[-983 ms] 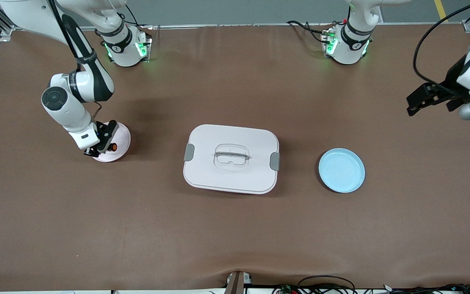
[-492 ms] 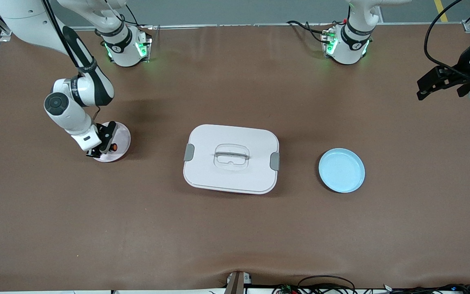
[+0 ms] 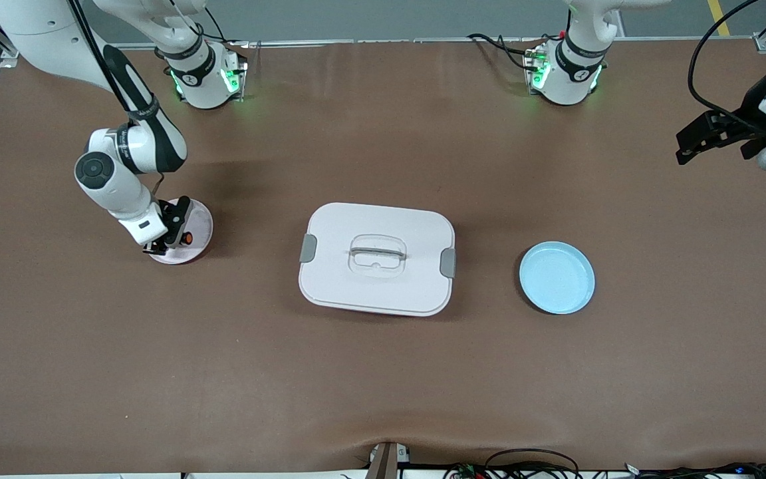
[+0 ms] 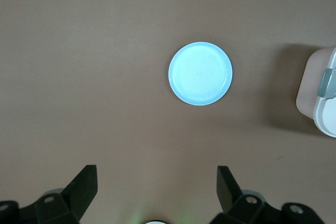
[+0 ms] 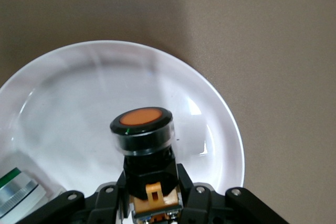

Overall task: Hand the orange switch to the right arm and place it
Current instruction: 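Lower the switch onto the pink plate while the left gripper withdraws, then open the right gripper to release the switch on the plate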

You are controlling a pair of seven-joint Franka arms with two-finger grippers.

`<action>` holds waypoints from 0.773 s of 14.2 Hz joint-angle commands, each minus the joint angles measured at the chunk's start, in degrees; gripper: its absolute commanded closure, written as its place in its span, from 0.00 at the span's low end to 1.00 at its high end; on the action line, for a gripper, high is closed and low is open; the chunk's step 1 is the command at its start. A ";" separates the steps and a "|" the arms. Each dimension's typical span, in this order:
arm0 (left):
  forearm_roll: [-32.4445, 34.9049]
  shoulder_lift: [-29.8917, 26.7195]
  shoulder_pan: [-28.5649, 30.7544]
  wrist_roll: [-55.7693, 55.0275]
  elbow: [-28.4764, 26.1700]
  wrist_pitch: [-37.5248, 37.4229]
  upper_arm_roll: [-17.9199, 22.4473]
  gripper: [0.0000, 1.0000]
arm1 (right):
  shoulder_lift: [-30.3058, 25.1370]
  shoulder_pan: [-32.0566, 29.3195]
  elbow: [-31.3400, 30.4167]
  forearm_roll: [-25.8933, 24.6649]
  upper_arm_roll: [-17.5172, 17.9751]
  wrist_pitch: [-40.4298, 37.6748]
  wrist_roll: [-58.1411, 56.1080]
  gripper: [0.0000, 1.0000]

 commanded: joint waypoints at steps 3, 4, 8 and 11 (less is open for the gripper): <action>-0.69 0.23 -0.24 0.58 0.11 1.41 0.17 0.00 | -0.05 -1.64 -0.48 -1.03 1.03 1.99 0.01 0.00; -0.78 0.23 -0.42 0.23 0.11 2.19 0.17 0.00 | -0.05 -1.64 -0.39 -1.03 1.03 1.99 0.10 0.00; -0.78 0.23 -0.33 -0.30 -0.07 2.29 0.17 0.00 | -1.01 -1.64 0.14 -0.86 1.03 1.28 9.37 0.00; -0.78 0.23 -0.33 -0.30 -0.16 2.11 0.17 0.00 | -2.06 -1.64 0.84 -0.86 1.03 1.28 20.28 0.00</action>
